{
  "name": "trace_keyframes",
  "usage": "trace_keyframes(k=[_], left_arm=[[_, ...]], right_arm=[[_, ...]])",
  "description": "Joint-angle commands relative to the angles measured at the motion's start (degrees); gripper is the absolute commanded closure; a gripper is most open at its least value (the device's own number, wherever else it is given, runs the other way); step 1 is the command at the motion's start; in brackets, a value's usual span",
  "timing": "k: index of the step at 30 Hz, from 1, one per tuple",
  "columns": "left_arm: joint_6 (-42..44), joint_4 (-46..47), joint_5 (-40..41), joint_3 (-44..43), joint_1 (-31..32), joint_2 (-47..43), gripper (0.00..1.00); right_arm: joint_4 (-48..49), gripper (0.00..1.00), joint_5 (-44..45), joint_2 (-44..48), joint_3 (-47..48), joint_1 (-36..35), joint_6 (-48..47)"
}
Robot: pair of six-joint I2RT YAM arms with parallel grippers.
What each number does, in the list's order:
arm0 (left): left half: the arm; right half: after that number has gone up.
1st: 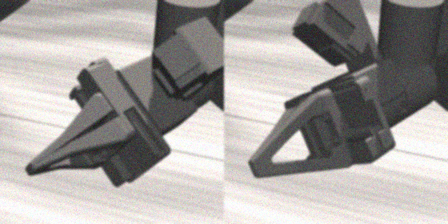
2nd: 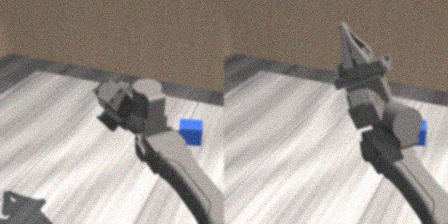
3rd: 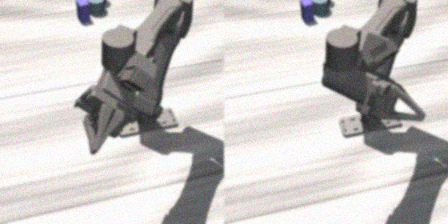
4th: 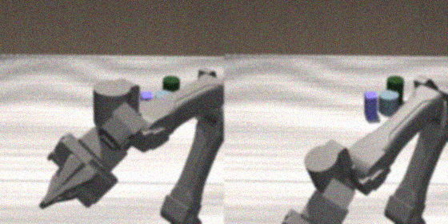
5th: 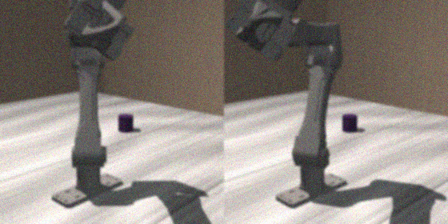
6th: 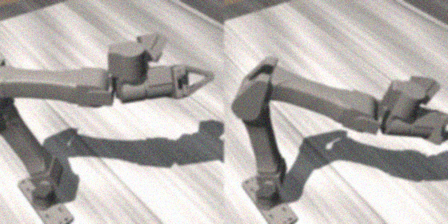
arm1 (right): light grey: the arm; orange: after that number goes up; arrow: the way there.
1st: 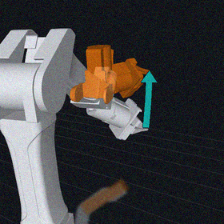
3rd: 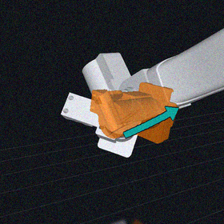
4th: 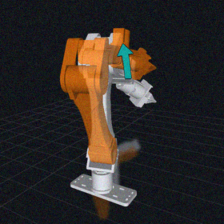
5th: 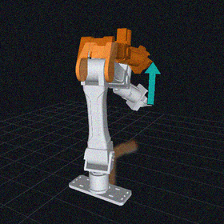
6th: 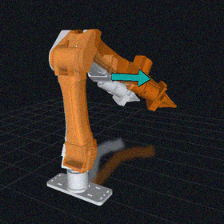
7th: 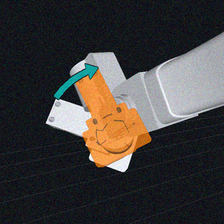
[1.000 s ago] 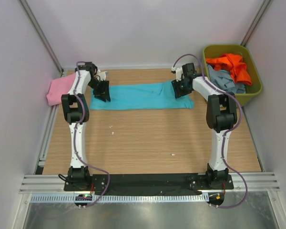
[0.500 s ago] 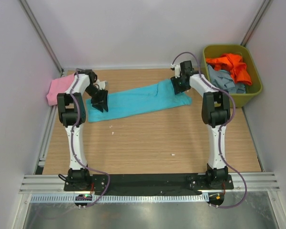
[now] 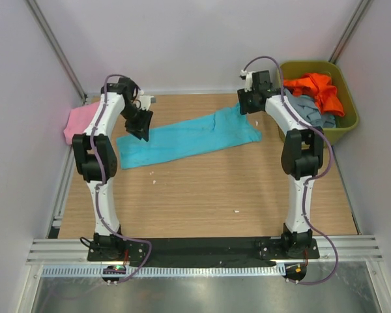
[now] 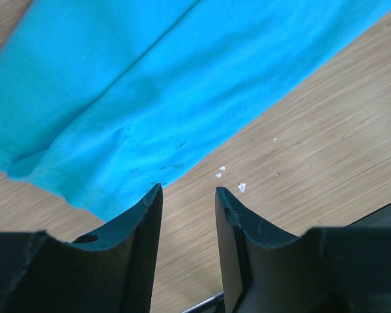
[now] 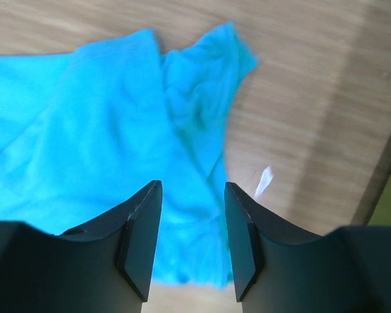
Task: Fold and stack the t-shirts
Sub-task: Fold the tshirt
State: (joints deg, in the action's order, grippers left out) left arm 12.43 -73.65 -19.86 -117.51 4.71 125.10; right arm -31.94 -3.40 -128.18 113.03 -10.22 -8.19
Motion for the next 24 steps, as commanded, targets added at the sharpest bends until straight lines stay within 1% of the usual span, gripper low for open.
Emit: trace_keyframes(k=[1, 2, 4, 6, 9, 13, 17, 20, 24], left_arm=[[9.1, -1.51, 4.21, 1.22, 0.74, -3.19, 0.61], [10.24, -0.98, 4.56, 3.67, 0.65, -3.63, 0.61], [13.31, 0.42, 5.7, 5.79, 0.74, -3.81, 0.61], [14.81, 2.09, 7.1, 9.05, 0.65, -3.81, 0.6], [17.54, 6.14, 10.71, 11.78, 0.74, -2.41, 0.6], [19.83, 7.46, 13.79, 10.99, 0.65, 0.93, 0.6], [20.62, 7.55, 13.97, 11.25, 0.74, 2.69, 0.6], [21.15, 7.46, 14.58, 13.01, 1.26, 3.22, 0.59], [22.02, 9.04, 15.99, 18.1, 2.32, 1.91, 0.59]], right_arm=[[-0.75, 0.51, -8.18, 11.98, -6.49, 0.11, 9.48], [-0.84, 0.51, -9.94, 13.03, -8.51, 0.02, 10.72], [-0.05, 0.5, -13.98, 15.49, -13.44, -0.24, 12.66], [1.88, 0.5, -15.93, 16.38, -17.03, -0.24, 15.21], [3.81, 0.5, -17.87, 16.3, -19.33, -0.15, 18.02], [4.7, 0.5, -19.1, 13.31, -18.55, -0.24, 19.35], [6.1, 0.5, -18.31, 9.28, -16.8, -0.24, 19.09], [6.45, 0.5, -18.05, 6.46, -15.48, -0.24, 18.82], [6.37, 0.49, -17.78, 2.86, -13.72, -0.24, 18.47]])
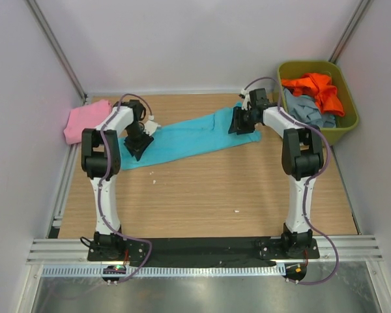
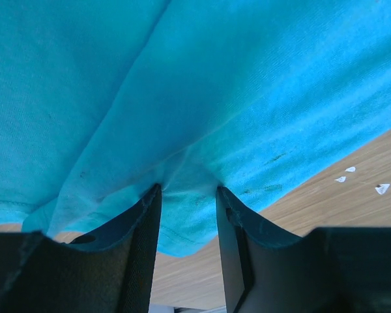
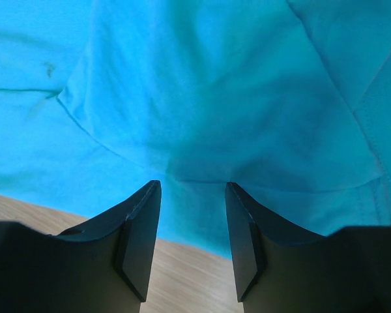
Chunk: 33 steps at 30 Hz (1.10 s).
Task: Fold and stack the t-shirts
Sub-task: Fold the tshirt
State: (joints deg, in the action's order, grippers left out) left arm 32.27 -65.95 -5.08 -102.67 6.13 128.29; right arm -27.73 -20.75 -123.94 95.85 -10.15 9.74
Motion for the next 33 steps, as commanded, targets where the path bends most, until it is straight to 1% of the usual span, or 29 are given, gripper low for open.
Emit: trace_keyframes(k=[1, 7, 10, 11, 17, 19, 23, 25, 29, 33], left_arm=[[2.27, 1.7, 1.48, 5.7, 1.07, -2.33, 0.59], [2.89, 2.32, 3.85, 13.19, 4.76, -6.91, 0.59], [2.8, 1.71, 4.11, 16.1, 8.1, -9.72, 0.59], [2.8, 1.53, 4.29, 17.14, 9.93, -10.77, 0.59], [2.97, -0.22, 4.55, 17.16, 15.92, -10.52, 0.59], [2.89, -0.93, 4.38, 17.07, 17.07, -9.9, 0.59], [2.27, -1.54, 4.03, 16.72, 20.4, -9.37, 0.59], [2.09, -2.25, 3.59, 16.37, 21.64, -9.28, 0.59], [0.43, -4.09, 1.4, 15.66, 25.42, -8.76, 0.59], [-0.89, -3.22, 0.6, 16.71, 29.46, -8.67, 0.59]], right_arm=[[2.06, 0.5, -0.34, -2.09, 3.9, -0.22, 0.63], [1.8, 0.49, -0.6, -8.94, 9.96, -0.39, 0.9], [1.54, 0.49, -0.87, -12.62, 14.7, -0.66, 0.98], [1.53, 0.49, -0.87, -13.69, 17.67, -1.01, 1.07], [2.15, 0.48, -0.69, -20.71, 29.8, -2.41, 1.51], [3.72, 0.48, 1.14, -21.87, 32.71, -2.77, 2.39], [5.66, 0.47, 1.59, -25.99, 38.16, -2.86, 3.97], [6.63, 0.47, 1.59, -27.05, 40.02, -3.12, 4.41], [7.6, 0.47, 0.9, -27.93, 40.38, -3.21, 4.85], [7.51, 0.47, 0.1, -28.02, 40.03, -3.21, 4.94]])
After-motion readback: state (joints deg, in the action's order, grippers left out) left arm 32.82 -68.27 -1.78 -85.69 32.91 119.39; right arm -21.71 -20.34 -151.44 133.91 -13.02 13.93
